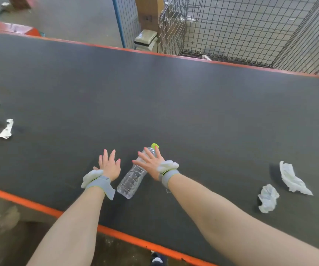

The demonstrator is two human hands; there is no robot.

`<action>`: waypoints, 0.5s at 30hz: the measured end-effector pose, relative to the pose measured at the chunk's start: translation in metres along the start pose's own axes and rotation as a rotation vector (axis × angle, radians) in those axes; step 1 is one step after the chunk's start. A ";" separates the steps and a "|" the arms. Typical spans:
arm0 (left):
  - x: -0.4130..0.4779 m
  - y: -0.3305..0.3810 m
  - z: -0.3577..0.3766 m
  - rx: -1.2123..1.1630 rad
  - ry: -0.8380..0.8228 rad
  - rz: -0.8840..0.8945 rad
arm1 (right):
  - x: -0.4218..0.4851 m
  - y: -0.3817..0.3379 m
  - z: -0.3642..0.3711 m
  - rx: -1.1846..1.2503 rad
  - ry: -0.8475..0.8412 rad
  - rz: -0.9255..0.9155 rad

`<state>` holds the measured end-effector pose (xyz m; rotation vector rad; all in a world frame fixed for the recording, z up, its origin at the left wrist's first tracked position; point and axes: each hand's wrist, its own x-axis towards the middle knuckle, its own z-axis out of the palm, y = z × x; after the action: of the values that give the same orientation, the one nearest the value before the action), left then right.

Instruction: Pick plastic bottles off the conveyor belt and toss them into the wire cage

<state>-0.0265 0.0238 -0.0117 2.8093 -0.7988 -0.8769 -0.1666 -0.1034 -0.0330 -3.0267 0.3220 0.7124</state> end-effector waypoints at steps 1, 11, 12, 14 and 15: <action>0.000 0.005 0.001 0.006 -0.016 0.011 | 0.000 0.003 0.000 -0.049 -0.003 -0.001; 0.039 0.102 0.001 -0.029 -0.085 0.122 | -0.014 0.102 -0.008 0.279 0.002 0.439; 0.046 0.116 0.000 -0.045 -0.077 0.131 | -0.013 0.117 -0.010 0.352 -0.008 0.501; 0.061 0.146 -0.005 -0.076 -0.060 0.151 | -0.009 0.149 -0.016 0.578 -0.005 0.660; 0.069 0.160 -0.008 -0.088 -0.061 0.158 | -0.005 0.166 -0.023 0.766 0.002 0.753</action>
<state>-0.0468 -0.1489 -0.0027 2.6132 -0.9509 -0.9509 -0.1952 -0.2662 -0.0050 -2.1266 1.3932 0.4295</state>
